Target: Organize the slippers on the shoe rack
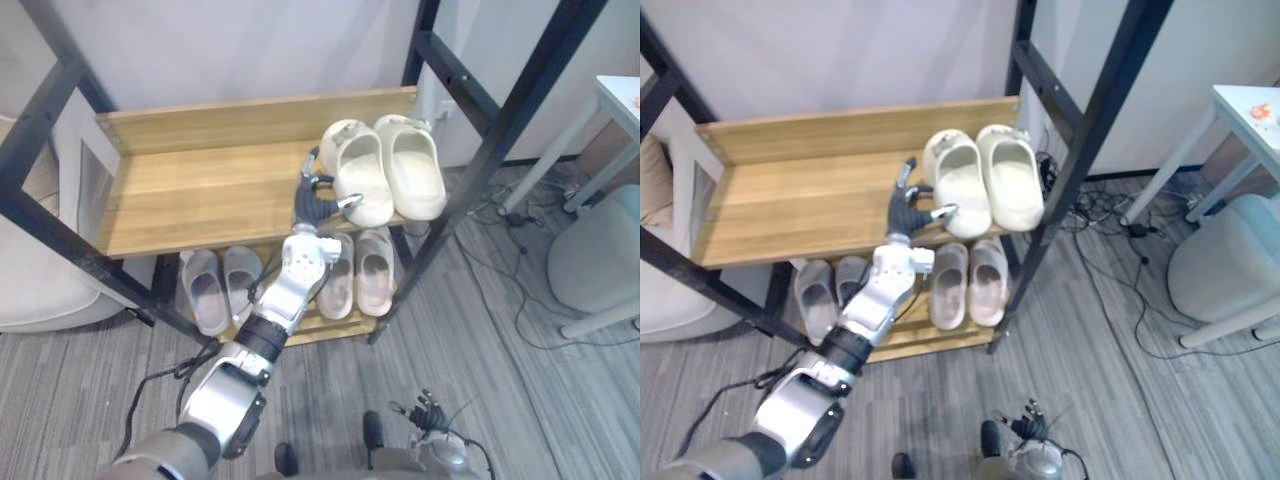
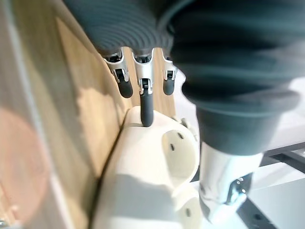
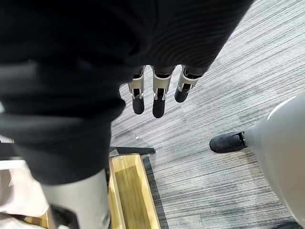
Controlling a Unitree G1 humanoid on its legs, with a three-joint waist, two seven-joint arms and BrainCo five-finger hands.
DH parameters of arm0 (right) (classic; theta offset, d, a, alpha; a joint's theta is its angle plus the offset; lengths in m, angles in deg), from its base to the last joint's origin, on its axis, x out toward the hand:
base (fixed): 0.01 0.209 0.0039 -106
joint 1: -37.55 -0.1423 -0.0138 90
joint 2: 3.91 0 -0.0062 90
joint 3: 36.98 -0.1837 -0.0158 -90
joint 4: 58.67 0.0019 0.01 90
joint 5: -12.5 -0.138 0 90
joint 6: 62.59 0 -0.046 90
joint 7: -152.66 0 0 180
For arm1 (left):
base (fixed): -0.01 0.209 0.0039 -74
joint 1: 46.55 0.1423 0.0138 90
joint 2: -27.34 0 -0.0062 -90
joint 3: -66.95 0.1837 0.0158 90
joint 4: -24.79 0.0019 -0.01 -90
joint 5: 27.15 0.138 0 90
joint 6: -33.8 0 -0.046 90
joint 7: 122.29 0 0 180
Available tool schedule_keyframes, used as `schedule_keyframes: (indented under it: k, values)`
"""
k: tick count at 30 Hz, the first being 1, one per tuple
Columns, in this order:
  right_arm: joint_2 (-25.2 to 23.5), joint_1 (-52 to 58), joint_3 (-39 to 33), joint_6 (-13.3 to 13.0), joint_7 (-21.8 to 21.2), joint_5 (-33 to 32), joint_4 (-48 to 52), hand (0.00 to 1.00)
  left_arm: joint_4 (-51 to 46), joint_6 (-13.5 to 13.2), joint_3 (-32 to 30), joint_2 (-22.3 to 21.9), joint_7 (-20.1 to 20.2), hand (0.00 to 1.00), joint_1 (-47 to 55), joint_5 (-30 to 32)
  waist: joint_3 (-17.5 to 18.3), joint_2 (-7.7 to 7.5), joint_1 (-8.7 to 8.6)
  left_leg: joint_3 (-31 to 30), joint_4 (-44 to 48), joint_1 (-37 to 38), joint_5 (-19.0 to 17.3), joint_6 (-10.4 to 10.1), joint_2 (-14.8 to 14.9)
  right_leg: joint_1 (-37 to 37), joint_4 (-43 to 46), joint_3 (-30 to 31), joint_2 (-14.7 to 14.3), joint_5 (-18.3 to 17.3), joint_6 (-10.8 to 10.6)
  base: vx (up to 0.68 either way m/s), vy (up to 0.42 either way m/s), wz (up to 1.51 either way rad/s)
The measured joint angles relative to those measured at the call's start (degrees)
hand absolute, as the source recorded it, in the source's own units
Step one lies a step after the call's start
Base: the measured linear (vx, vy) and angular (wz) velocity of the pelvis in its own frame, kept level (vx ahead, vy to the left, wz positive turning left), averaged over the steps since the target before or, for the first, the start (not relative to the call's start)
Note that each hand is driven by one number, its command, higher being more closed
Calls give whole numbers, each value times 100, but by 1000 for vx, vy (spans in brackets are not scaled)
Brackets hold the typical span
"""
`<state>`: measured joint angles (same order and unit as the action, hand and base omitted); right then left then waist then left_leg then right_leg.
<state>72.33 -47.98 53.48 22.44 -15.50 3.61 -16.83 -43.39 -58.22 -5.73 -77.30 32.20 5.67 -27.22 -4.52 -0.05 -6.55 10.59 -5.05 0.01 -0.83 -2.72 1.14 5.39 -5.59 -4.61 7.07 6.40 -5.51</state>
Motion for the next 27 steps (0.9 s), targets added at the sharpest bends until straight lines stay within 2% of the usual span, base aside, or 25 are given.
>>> schedule_keyframes:
  k: [6, 8, 11, 15, 17, 18, 20, 23, 27]
  values:
    - [7, -19, 87, 1, -48, -11, -29, 0, -1330, -66, 226, 22, 282, 0, 230, -5, 1, 9, 57, -168, 159, -90, -15, 38, -8, -77, 33, -105, 68, -1, 0, -25, -21, 15]
    - [11, -111, 198, 2, -65, -13, -233, 0, -2036, -293, 522, 42, 540, 0, 551, -110, 3, 13, 117, -236, 239, -144, -23, 54, -29, -105, 40, -138, 100, 4, -7, -59, -9, 19]
    - [8, -155, 231, 27, -78, -13, -299, 0, -2638, -491, 939, 56, 848, 0, 1096, -476, 48, 72, 249, -309, 313, -175, -31, 73, -48, -149, 43, -171, 123, 5, -9, -54, -9, 12]
    - [21, -228, 265, 70, -118, -13, -482, 0, -3009, -703, 1515, 204, 1505, 0, 2177, -1483, 117, 176, 351, -444, 352, -152, -18, 88, -64, -258, 42, -341, 139, 6, -16, -48, -13, 17]
    - [23, -221, 321, 100, -128, -12, -481, 0, -2784, -708, 1647, 311, 1804, 0, 2739, -1866, 134, 164, 368, -537, 350, -52, -13, 81, -57, -398, 34, -446, 133, -21, -25, -55, -28, 26]
    - [26, -249, 347, 100, -159, -12, -476, 0, -2293, -680, 1631, 378, 2033, 0, 3181, -2165, 143, 153, 395, -605, 334, 7, 0, 71, -56, -495, 18, -509, 131, -32, -24, -56, -22, 19]
    - [54, -241, 433, 100, -176, -12, -476, 0, -1835, -630, 1625, 461, 2149, 0, 3414, -2273, 169, 127, 395, -675, 330, 8, 14, 56, -57, -533, 4, -587, 136, -49, -19, -56, -16, 22]
    - [58, -218, 499, 100, -223, -13, -476, 0, -573, -451, 1432, 542, 2360, 0, 3822, -2307, 190, 31, 463, -796, 321, 3, 41, 1, -49, -556, 2, -707, 129, -86, -9, -68, -24, 21]
    - [56, -166, 549, 95, -270, -13, -477, 0, 939, -361, 1032, 622, 2455, 0, 4034, -1992, 211, -83, 554, -909, 325, 44, 62, -28, -33, -688, 3, -804, 109, -129, -7, -36, -22, 15]
